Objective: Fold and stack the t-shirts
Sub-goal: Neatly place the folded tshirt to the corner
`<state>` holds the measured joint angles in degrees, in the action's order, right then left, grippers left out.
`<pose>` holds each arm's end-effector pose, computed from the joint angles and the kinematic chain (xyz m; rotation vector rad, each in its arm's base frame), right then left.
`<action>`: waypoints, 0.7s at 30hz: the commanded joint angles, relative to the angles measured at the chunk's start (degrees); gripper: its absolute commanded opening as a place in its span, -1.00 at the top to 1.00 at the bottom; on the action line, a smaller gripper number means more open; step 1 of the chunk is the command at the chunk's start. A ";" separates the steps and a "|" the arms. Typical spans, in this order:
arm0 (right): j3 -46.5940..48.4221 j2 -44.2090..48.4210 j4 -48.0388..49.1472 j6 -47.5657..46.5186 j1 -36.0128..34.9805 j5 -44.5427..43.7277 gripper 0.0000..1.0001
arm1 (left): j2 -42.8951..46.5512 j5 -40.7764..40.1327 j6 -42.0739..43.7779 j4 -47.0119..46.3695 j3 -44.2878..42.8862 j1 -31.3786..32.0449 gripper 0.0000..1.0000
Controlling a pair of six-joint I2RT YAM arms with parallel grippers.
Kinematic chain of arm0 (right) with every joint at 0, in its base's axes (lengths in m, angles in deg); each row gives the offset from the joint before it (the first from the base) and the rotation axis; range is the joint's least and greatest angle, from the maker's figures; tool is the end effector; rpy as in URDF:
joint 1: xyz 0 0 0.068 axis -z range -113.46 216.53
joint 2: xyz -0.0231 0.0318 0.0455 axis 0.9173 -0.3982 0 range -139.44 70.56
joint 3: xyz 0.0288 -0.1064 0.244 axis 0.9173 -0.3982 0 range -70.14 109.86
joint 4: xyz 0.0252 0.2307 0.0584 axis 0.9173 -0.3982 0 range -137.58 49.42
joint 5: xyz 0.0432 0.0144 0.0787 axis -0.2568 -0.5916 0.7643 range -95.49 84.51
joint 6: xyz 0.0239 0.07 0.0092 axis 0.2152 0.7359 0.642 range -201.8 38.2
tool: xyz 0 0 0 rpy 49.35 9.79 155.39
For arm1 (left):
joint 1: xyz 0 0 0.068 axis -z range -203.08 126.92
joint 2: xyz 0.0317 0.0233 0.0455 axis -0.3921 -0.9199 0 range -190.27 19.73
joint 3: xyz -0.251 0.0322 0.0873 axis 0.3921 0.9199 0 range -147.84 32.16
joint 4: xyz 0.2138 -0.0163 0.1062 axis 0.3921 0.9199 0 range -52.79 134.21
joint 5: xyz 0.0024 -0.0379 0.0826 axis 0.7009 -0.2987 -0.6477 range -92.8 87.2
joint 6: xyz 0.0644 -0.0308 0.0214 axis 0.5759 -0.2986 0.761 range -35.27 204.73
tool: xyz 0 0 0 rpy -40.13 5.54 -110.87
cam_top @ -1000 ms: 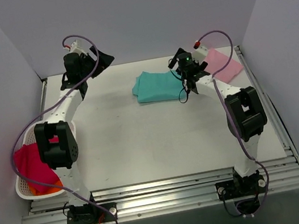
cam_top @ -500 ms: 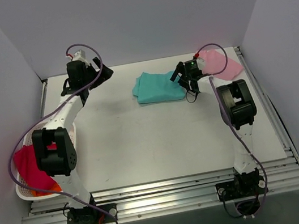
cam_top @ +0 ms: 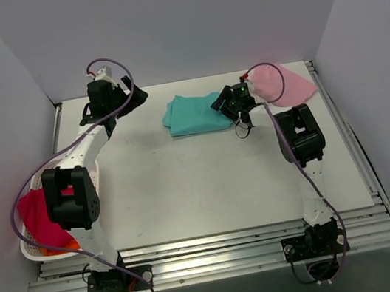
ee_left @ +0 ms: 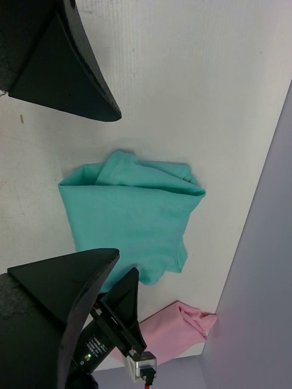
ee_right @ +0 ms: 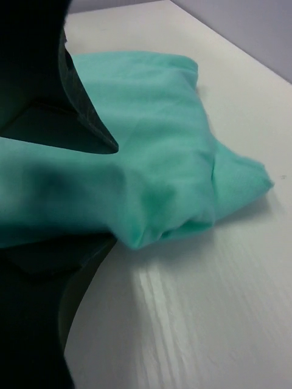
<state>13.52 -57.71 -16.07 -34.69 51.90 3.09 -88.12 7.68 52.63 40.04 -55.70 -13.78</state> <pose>0.4887 0.1371 0.1574 0.4616 1.9621 0.8514 0.4447 -0.0845 0.2880 -0.2781 2.0009 -0.6464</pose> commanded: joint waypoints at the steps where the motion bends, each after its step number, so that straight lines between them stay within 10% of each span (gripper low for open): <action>1: -2.18 -6.99 -5.01 1.75 -1.27 5.83 0.05 | 2.03 0.07 0.90 -1.60 0.31 -0.16 -0.88; 3: -1.57 -8.14 -4.56 1.49 -1.45 6.36 1.00 | 2.73 -0.28 1.07 -1.69 0.84 -0.07 -0.88; 21: 21.80 -5.68 -11.32 -3.25 -2.68 4.87 1.00 | 4.23 0.33 0.63 -4.15 2.95 -0.42 -0.88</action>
<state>28.82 -65.12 -23.57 -35.78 49.32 8.47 -87.31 7.46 52.63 39.53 -52.83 -13.80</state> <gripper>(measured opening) 0.020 0.940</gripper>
